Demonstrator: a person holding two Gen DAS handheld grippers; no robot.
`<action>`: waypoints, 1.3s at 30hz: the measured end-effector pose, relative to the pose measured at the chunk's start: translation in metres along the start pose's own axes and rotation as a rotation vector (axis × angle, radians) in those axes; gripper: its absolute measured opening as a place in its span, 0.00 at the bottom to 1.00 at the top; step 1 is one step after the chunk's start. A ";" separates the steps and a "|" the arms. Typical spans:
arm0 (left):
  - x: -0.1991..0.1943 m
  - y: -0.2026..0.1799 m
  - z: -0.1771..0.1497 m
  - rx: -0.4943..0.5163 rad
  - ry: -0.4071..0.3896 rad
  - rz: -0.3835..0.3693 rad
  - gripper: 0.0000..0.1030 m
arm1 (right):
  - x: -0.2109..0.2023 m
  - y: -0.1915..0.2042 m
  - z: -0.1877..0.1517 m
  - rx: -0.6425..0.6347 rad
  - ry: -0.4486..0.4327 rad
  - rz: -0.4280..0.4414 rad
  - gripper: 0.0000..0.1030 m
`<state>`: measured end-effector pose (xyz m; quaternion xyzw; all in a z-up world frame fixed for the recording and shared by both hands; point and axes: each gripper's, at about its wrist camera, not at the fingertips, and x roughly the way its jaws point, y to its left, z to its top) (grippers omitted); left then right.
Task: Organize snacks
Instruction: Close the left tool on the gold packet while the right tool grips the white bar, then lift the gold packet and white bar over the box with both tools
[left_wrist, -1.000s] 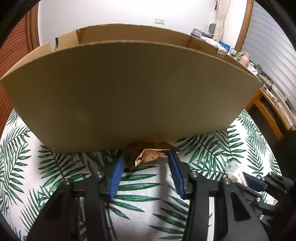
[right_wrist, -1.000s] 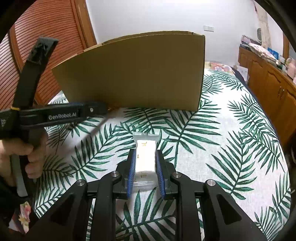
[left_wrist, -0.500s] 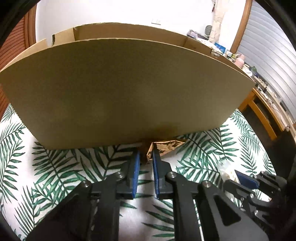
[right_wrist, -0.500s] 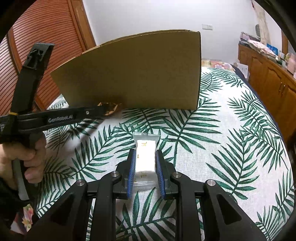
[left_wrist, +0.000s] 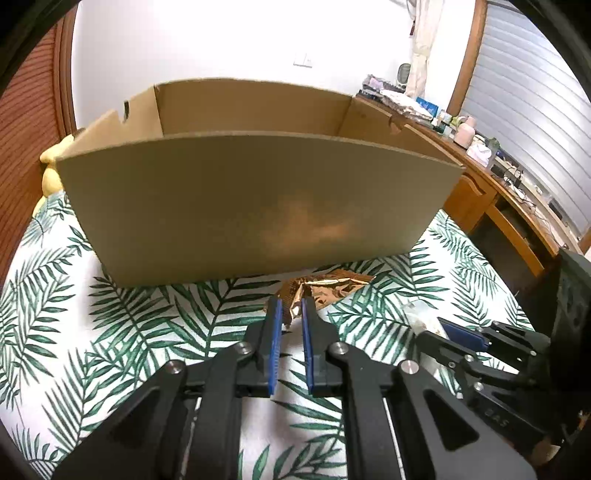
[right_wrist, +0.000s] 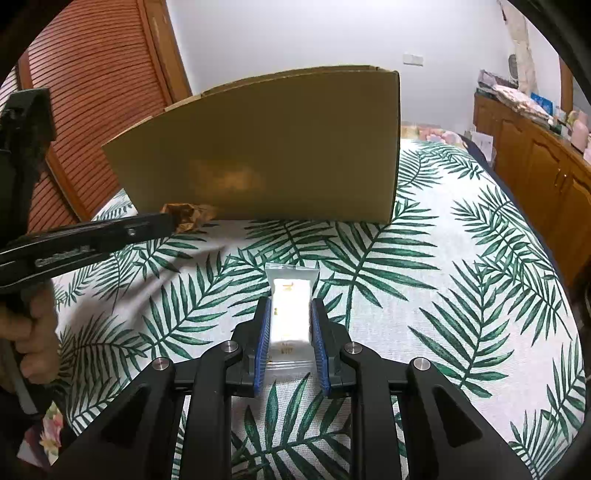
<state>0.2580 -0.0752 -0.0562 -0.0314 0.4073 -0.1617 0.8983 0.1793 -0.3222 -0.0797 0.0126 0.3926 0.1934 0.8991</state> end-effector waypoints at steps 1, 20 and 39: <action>-0.004 -0.001 0.000 0.003 -0.008 0.000 0.07 | -0.001 0.000 0.000 -0.001 -0.005 -0.001 0.19; -0.074 -0.010 0.015 0.029 -0.150 -0.034 0.07 | -0.064 0.020 0.037 -0.032 -0.141 -0.027 0.19; -0.113 0.000 0.068 0.084 -0.284 -0.009 0.07 | -0.100 0.041 0.106 -0.155 -0.280 -0.046 0.19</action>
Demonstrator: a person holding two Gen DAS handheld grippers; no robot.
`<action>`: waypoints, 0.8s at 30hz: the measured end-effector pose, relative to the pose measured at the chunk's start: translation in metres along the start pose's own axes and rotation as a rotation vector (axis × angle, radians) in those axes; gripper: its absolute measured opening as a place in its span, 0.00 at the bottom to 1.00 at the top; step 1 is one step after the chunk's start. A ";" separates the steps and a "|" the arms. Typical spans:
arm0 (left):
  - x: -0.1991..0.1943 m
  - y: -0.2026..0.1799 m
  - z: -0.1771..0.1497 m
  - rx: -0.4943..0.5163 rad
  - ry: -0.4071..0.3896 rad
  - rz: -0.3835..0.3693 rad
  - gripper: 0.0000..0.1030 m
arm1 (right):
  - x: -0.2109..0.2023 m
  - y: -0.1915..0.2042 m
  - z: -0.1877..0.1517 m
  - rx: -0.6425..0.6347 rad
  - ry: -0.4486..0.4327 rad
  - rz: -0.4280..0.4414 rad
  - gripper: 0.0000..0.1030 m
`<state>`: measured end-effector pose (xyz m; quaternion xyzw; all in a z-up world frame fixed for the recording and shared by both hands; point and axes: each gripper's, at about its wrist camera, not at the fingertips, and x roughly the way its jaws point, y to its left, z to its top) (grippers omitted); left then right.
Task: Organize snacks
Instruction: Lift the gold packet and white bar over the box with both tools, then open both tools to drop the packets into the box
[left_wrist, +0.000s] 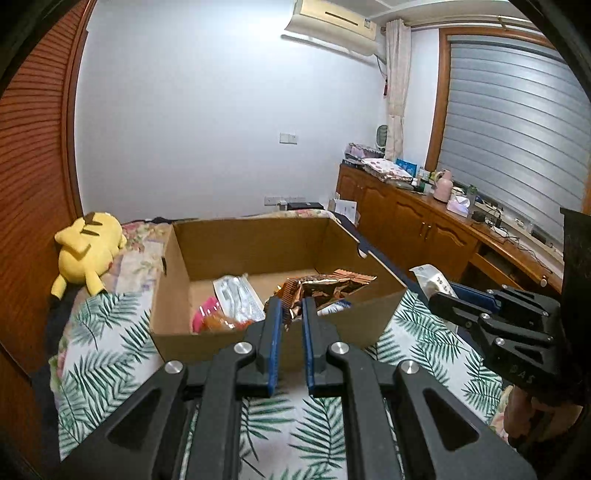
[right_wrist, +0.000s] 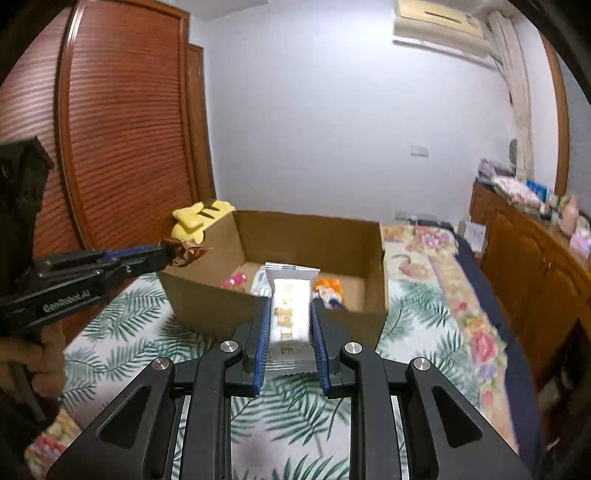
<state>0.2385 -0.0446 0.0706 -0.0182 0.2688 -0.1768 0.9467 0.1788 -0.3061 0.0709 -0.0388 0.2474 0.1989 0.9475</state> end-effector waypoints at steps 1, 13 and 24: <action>0.001 0.001 0.004 0.005 -0.006 0.006 0.07 | 0.003 0.001 0.003 -0.012 -0.002 -0.002 0.19; 0.056 0.037 0.029 0.015 0.012 0.062 0.08 | 0.063 0.003 0.036 -0.074 0.007 0.018 0.19; 0.114 0.056 0.016 -0.011 0.110 0.091 0.08 | 0.125 -0.005 0.029 -0.049 0.092 0.055 0.19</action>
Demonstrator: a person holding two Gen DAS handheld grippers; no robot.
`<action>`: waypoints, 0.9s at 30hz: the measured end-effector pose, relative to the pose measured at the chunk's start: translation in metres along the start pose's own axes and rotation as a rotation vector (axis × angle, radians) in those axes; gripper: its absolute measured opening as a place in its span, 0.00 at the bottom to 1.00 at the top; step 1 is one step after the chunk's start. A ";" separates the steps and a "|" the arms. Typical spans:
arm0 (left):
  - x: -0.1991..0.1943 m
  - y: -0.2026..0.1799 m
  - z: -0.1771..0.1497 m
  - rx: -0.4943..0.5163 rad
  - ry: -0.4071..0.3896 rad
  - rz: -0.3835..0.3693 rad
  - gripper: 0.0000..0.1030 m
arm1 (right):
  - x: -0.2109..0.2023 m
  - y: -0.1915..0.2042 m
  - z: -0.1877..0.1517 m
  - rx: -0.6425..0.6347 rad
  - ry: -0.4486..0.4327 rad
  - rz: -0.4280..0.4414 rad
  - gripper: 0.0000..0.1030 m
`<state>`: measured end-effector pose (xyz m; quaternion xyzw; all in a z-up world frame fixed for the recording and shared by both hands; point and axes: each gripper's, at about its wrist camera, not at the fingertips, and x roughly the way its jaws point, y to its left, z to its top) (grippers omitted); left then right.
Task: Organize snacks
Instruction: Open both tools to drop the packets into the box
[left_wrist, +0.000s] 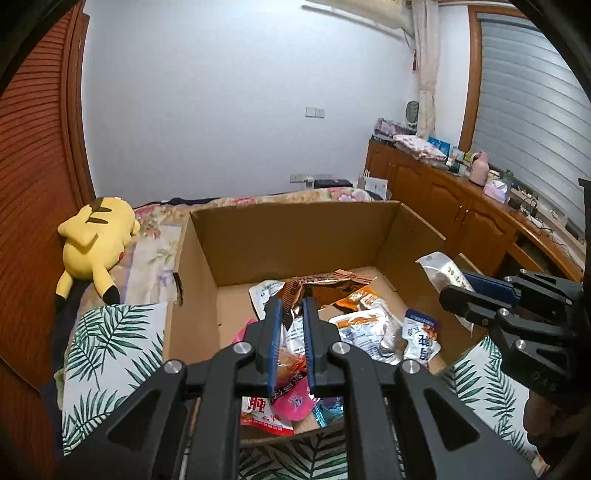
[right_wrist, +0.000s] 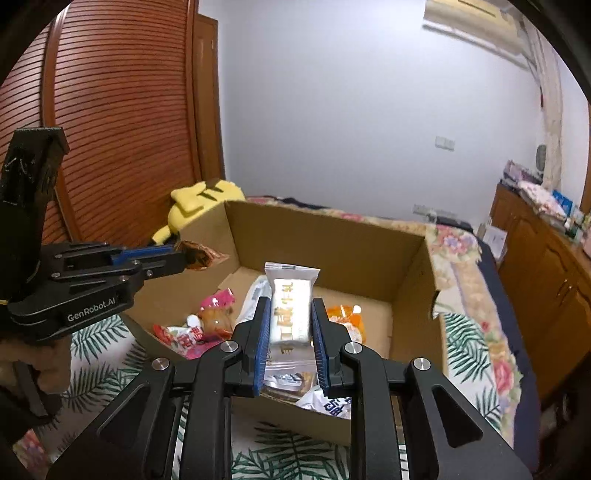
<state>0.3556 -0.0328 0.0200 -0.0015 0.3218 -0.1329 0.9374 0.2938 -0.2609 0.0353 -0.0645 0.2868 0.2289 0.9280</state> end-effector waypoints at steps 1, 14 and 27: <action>0.003 -0.001 -0.001 0.000 0.005 0.001 0.09 | 0.004 -0.001 -0.001 0.001 0.007 0.001 0.19; 0.018 -0.005 -0.005 0.004 0.053 0.006 0.11 | 0.026 -0.002 -0.011 0.026 0.073 0.024 0.20; 0.002 -0.007 -0.003 0.009 0.028 0.013 0.12 | 0.024 -0.001 -0.012 0.041 0.079 0.029 0.29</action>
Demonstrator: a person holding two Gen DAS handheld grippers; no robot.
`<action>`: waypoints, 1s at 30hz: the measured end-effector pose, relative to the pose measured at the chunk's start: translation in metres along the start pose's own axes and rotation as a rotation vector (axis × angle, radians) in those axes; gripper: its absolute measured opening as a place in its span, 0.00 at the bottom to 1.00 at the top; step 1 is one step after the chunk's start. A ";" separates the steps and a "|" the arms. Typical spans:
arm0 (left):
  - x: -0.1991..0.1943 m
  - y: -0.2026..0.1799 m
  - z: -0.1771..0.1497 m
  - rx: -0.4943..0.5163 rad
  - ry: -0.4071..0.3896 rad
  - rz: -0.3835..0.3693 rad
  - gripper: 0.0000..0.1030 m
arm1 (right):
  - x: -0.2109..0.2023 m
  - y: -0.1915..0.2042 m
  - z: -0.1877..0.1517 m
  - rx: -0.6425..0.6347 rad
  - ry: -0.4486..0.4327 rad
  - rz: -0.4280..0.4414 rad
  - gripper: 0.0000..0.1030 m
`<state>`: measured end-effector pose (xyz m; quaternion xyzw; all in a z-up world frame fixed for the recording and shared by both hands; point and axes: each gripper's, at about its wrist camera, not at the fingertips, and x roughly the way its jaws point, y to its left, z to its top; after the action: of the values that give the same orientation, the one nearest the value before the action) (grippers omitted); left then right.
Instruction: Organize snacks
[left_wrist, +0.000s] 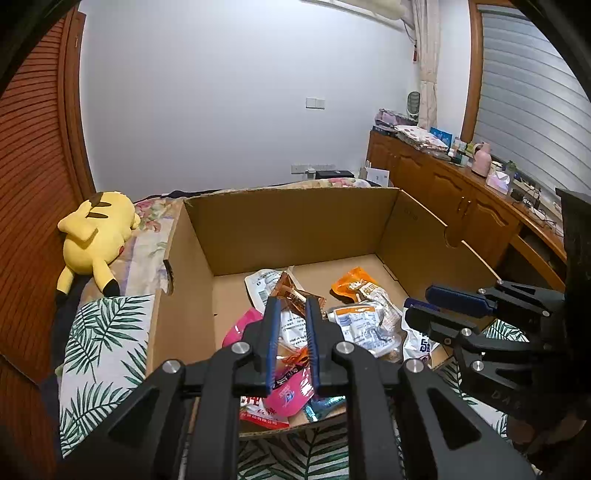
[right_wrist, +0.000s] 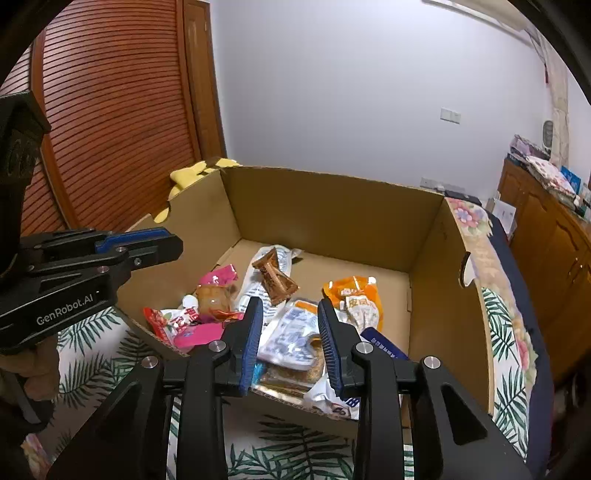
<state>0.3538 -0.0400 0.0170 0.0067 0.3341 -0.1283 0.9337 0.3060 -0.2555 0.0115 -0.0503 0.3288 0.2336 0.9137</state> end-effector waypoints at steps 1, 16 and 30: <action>-0.002 0.000 0.000 0.000 -0.002 0.001 0.12 | -0.002 0.000 0.000 0.000 -0.003 -0.001 0.29; -0.083 -0.023 -0.024 0.022 -0.054 0.018 0.15 | -0.081 0.023 -0.015 0.018 -0.083 -0.010 0.30; -0.168 -0.056 -0.065 0.029 -0.116 0.025 0.31 | -0.159 0.055 -0.060 0.015 -0.139 -0.053 0.39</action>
<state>0.1752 -0.0484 0.0757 0.0171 0.2776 -0.1218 0.9528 0.1389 -0.2845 0.0679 -0.0360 0.2651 0.2098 0.9404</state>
